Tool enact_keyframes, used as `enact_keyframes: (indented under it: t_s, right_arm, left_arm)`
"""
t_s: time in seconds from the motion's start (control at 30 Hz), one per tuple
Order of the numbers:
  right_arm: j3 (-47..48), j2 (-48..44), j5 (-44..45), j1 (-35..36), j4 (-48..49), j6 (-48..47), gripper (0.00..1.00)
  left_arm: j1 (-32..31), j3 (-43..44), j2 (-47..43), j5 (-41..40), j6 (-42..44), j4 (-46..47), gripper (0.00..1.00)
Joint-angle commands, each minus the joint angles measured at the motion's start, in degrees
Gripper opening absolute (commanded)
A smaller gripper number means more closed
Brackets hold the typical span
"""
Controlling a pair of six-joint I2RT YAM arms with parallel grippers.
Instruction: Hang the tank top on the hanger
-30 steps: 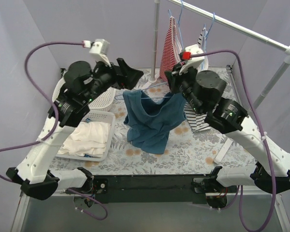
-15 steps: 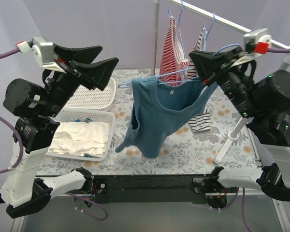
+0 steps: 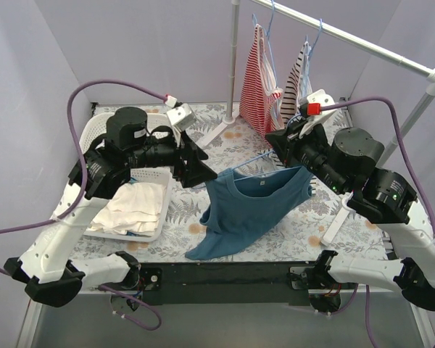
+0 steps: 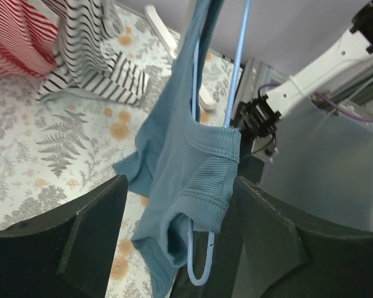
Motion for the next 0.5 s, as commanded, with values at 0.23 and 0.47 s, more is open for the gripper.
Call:
enact_keyframes:
  t_s: [0.23,0.47]
  right_arm:
    - [-1.01,-0.54,0.90,0.15,1.51,1.27,0.01]
    - [-0.83,-0.89,2.13,0.15,0.63,1.35,0.01]
  left_arm:
    - [-12.28,-1.06,4.65,-6.55,2.14,-1.96,0.67]
    - [-19.23,-4.13,4.24,-19.65,0.83,1.89,0.34]
